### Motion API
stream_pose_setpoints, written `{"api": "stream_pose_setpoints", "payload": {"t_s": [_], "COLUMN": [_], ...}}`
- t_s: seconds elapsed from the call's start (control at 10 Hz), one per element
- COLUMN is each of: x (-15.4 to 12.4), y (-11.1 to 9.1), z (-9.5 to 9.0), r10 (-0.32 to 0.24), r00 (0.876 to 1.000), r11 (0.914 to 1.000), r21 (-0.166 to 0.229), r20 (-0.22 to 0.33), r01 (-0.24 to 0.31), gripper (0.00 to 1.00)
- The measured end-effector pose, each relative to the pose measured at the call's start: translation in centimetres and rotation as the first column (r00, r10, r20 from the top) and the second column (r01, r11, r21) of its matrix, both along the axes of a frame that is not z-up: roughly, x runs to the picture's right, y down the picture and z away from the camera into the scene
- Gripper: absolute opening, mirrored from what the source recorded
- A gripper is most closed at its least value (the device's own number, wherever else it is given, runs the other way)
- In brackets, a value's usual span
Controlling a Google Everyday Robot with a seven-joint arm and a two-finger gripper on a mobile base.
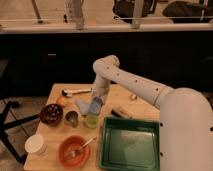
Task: Place sponge in plastic cup
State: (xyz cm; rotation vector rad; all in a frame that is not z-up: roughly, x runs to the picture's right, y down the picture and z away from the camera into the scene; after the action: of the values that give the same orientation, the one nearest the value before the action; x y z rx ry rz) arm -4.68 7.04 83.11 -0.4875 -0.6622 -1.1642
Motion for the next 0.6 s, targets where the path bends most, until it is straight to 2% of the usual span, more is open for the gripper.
{"api": "stream_pose_setpoints", "payload": {"t_s": [0.3,0.6], "x": [-1.7,-2.5], "y": [1.7,2.6], "z": [-1.4,-2.1], "r10": [-0.039,-0.049], "r00": [0.999,0.997], "r11": [0.9992,0.9985], "r21": [-0.009,-0.021], "r20": [0.034,0.062], "r01": [0.039,0.050], "gripper": [0.00,0.00]}}
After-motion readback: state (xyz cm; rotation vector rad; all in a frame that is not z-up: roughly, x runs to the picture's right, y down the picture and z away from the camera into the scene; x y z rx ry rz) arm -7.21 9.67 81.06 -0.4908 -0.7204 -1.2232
